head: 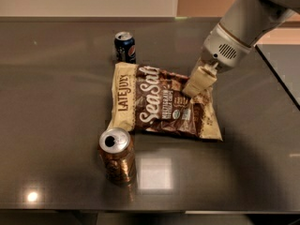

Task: Move brown chip bag near orange can

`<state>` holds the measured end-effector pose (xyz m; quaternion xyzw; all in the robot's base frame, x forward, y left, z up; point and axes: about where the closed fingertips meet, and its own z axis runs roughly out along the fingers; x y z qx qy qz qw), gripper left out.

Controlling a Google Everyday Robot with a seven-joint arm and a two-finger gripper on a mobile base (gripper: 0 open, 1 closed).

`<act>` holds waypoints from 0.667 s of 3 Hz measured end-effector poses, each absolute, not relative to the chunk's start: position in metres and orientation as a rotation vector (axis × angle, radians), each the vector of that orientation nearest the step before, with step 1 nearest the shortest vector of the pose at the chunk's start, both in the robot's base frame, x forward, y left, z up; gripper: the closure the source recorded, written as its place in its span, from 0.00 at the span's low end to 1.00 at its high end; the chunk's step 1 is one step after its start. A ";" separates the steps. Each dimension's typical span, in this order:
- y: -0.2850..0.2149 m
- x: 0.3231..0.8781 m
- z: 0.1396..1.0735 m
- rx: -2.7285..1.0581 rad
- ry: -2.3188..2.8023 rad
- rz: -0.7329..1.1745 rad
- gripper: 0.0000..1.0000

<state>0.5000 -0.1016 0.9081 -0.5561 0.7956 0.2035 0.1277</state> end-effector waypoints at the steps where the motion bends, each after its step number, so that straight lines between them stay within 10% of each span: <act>1: -0.093 0.486 0.905 -1.639 2.326 0.626 0.85; 2: -0.089 0.477 0.902 -1.661 2.334 0.633 0.64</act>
Offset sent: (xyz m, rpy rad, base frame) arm -0.0397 0.0131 -0.0111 -0.0326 0.0921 0.0541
